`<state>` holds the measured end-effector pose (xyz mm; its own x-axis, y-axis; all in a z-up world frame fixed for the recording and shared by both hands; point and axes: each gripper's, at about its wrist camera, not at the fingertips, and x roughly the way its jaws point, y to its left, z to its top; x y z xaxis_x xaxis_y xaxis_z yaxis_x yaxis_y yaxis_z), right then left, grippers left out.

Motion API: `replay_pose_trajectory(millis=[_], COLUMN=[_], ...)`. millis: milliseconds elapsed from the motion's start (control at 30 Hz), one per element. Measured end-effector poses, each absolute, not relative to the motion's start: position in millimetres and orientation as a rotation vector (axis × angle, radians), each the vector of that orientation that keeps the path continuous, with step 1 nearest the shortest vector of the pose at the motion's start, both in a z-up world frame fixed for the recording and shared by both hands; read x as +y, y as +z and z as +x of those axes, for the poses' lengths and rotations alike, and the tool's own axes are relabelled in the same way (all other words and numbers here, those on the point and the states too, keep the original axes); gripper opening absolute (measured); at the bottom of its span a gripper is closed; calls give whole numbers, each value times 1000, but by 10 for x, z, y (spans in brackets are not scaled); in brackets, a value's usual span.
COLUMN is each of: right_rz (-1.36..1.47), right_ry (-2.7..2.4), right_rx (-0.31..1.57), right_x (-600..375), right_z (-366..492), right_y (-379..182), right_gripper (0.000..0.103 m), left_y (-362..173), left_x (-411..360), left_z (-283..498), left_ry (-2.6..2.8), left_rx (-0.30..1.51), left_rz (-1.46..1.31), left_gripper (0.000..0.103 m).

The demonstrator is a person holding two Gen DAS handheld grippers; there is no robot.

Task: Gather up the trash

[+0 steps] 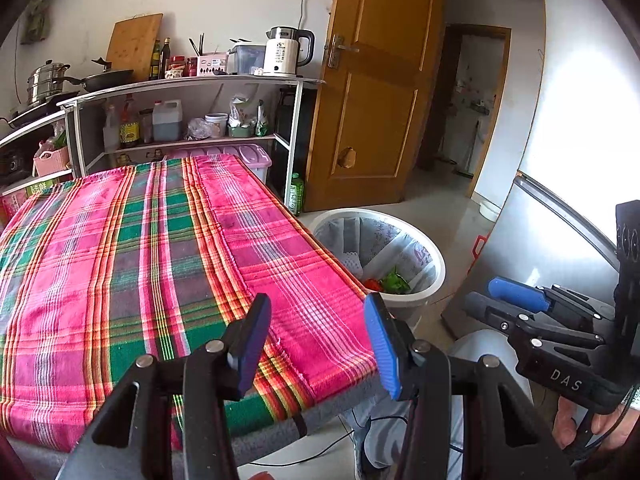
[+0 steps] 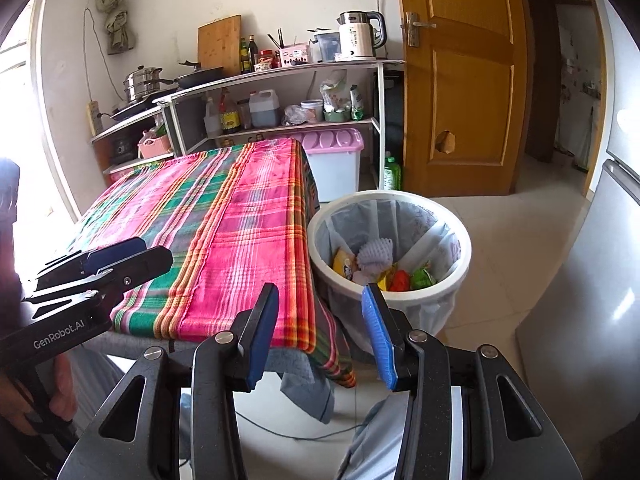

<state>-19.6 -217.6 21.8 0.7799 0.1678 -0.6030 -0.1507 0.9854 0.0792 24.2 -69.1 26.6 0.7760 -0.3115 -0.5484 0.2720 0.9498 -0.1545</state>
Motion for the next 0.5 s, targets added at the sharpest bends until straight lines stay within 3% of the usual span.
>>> replay_pose_trajectory(millis=[500], right_rz=[27], right_ry=[175], right_rx=[654], right_x=[-2181], right_z=[-222], right_y=[204], right_gripper=[45], left_y=[253], left_x=[-765], left_z=[163], left_ry=[-310], left_rx=[609], left_rz=[-62], left_gripper=[51])
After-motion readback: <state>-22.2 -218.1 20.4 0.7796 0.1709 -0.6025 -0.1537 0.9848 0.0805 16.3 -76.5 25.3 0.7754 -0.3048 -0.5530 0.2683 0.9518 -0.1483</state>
